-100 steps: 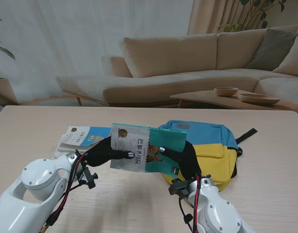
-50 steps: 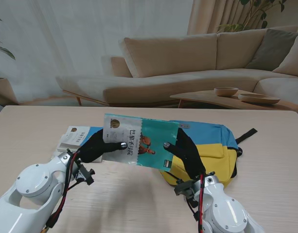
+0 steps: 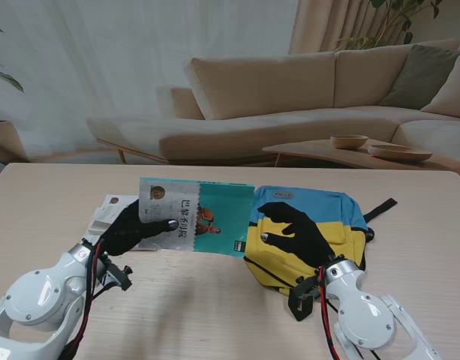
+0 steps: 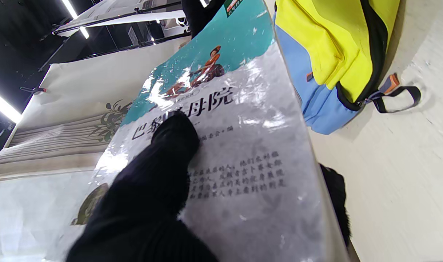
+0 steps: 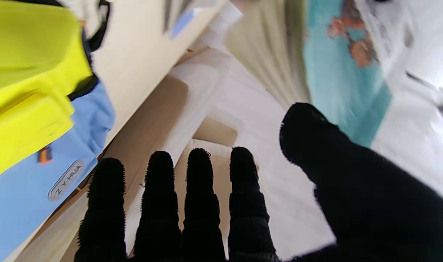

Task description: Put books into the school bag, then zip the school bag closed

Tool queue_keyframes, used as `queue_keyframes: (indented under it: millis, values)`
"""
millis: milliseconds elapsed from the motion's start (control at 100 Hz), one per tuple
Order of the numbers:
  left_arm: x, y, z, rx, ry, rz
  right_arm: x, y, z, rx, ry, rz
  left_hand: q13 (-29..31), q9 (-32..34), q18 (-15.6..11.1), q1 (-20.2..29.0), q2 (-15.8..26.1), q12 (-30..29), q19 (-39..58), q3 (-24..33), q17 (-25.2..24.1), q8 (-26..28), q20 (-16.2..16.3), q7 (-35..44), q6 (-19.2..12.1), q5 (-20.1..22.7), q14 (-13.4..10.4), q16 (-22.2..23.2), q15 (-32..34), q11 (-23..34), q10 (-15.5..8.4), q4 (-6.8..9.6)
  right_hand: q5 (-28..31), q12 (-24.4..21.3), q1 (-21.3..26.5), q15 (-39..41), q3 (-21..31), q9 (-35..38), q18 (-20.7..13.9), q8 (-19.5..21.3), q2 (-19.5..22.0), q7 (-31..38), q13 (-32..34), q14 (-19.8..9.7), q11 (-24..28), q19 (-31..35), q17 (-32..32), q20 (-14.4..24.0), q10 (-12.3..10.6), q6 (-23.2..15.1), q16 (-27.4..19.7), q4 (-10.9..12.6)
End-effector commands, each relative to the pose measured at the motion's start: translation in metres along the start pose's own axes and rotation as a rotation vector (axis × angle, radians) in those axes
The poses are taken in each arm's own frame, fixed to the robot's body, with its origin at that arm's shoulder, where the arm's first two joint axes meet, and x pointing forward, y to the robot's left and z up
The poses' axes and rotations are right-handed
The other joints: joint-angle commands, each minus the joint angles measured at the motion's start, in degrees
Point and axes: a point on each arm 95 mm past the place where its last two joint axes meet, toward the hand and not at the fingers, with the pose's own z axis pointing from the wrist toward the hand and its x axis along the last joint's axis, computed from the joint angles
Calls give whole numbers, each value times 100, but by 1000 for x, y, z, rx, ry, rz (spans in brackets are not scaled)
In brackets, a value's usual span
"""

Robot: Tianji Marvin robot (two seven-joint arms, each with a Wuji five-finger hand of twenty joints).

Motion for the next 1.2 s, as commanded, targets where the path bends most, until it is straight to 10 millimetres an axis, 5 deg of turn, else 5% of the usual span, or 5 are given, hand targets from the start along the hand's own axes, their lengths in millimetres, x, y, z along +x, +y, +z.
queue_keyframes:
  millis: [0, 620, 950, 1030, 1190]
  values:
    - [1, 5, -5, -3, 12, 3, -8, 0, -1, 42, -22, -52, 352, 274, 121, 874, 1148, 453, 343, 769, 94, 1267, 164, 2009, -1092, 1024, 66, 318, 715, 1219, -599, 322, 143, -56, 60, -35, 184, 206, -160, -44, -8, 18, 108, -155, 8, 51, 79, -42, -213, -86, -48, 312]
    - [-10, 13, -20, 25, 15, 4, -53, -15, -4, 236, -119, -695, 366, 290, 135, 874, 1125, 459, 340, 794, 109, 1299, 165, 1975, -1064, 1050, 89, 316, 700, 1197, -574, 318, 238, 197, -353, 607, -135, 205, -298, 66, 80, 35, 176, -181, 553, 434, 391, 169, -114, 168, 289, 277]
    - [-12, 13, -20, 13, 10, 9, -65, -19, -3, 260, -153, -845, 375, 312, 144, 874, 1120, 468, 339, 807, 112, 1322, 163, 1977, -1065, 1081, 92, 319, 696, 1201, -571, 314, 1339, 271, -158, 955, 290, 864, -219, 268, 74, 259, 568, -98, 818, 706, 775, 315, -19, 120, 437, 368]
    - [-13, 12, -19, 12, 9, 10, -65, -21, -1, 234, -150, -846, 379, 310, 136, 874, 1120, 469, 343, 801, 119, 1329, 162, 1977, -1074, 1083, 89, 319, 698, 1201, -589, 313, 2011, 265, 613, 1024, 618, 1443, -117, -841, -305, 1601, 951, -26, 754, 806, 1005, 393, -6, -308, 455, -384]
    - [-14, 12, -18, 11, 1, 9, -57, -20, 4, 182, -131, -783, 381, 320, 153, 874, 1108, 473, 343, 813, 118, 1341, 161, 1970, -1066, 1083, 91, 323, 701, 1202, -570, 312, 2898, 89, 1094, 1228, 450, 2625, 129, -615, -13, 2186, 1797, 164, 650, 1095, 1558, 492, 133, -648, 477, -406]
